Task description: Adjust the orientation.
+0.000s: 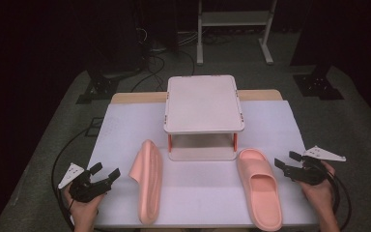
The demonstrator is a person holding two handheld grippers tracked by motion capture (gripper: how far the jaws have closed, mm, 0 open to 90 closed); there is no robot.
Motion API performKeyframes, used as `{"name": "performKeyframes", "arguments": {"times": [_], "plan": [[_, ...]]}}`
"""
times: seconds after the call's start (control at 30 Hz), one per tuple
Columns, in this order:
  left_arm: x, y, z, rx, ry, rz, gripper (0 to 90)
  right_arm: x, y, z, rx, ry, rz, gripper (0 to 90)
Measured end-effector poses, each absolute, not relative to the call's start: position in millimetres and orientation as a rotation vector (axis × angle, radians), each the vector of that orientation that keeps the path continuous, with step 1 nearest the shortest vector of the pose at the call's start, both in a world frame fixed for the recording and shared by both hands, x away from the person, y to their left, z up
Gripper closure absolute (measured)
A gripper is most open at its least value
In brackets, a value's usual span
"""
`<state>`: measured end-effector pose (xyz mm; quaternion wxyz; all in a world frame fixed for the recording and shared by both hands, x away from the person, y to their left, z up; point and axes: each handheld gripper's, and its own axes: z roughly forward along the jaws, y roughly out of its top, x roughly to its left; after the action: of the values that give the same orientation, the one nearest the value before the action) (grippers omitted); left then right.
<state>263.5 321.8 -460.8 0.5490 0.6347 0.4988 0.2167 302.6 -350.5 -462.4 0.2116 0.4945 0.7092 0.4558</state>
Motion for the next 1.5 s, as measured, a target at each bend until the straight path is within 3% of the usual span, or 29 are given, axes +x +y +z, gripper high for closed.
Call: {"name": "performKeyframes", "arguments": {"times": [1.5], "plan": [[248.8,299.7,-471.8,1.64,1.128,0.454,9.8,296.5,-350.7,-461.4,1.35,1.95,1.278,25.0]]}}
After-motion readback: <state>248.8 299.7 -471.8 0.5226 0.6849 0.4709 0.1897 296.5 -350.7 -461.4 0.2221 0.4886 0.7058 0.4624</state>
